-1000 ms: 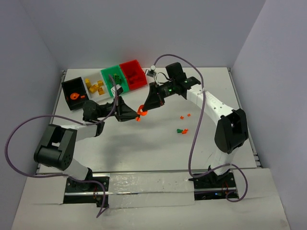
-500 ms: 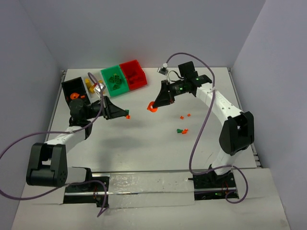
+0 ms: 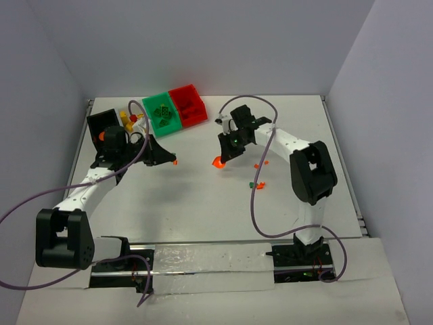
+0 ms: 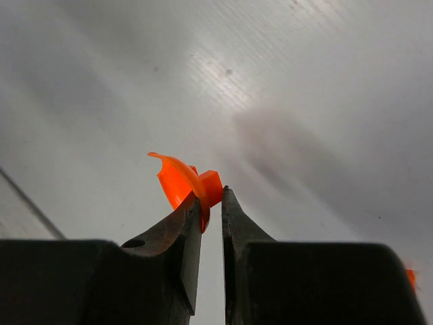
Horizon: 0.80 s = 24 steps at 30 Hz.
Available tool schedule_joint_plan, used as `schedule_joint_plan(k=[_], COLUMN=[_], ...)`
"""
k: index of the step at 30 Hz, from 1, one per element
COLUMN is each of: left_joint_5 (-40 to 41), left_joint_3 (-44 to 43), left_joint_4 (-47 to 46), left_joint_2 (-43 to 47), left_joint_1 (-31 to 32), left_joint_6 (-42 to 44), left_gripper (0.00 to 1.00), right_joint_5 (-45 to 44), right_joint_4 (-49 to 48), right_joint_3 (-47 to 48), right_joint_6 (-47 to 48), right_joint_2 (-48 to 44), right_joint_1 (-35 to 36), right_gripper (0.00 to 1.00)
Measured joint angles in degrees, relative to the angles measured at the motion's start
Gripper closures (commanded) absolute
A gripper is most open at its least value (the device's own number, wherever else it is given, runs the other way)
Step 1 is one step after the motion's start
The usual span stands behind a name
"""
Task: Sort the legos into containers by color
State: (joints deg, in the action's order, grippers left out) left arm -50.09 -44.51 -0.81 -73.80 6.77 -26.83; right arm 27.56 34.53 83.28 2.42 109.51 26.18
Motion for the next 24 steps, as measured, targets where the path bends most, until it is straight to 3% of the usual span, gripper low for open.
schedule_joint_plan(k=[6, 7, 9, 12, 24], left_joint_5=[5.88, 6.72, 8.32, 10.02, 10.87], left_joint_3=[-0.20, -0.33, -0.44, -0.44, -1.13], left_joint_4=[6.27, 7.06, 8.05, 8.98, 9.28], left_joint_2=[-0.01, -0.03, -0.04, -0.04, -0.26], left_joint_1=[0.23, 0.32, 0.68, 1.09, 1.61], left_joint_6=[4.29, 4.84, 5.65, 6.52, 6.47], left_gripper=[1.00, 1.00, 1.00, 1.00, 1.00], right_joint_5=[-9.20, -10.09, -10.74, -11.95, -5.70], right_joint_4=[-0.75, -0.74, -0.72, -1.03, 1.08], right_joint_3=[0.07, 0.08, 0.39, 0.84, 2.72], right_joint_6=[-1.62, -2.15, -3.11, -3.91, -4.57], right_joint_2=[5.76, 6.45, 6.94, 6.94, 4.17], right_joint_1=[2.51, 2.70, 2.88, 2.93, 2.93], right_gripper=[0.87, 0.82, 0.60, 0.44, 0.44])
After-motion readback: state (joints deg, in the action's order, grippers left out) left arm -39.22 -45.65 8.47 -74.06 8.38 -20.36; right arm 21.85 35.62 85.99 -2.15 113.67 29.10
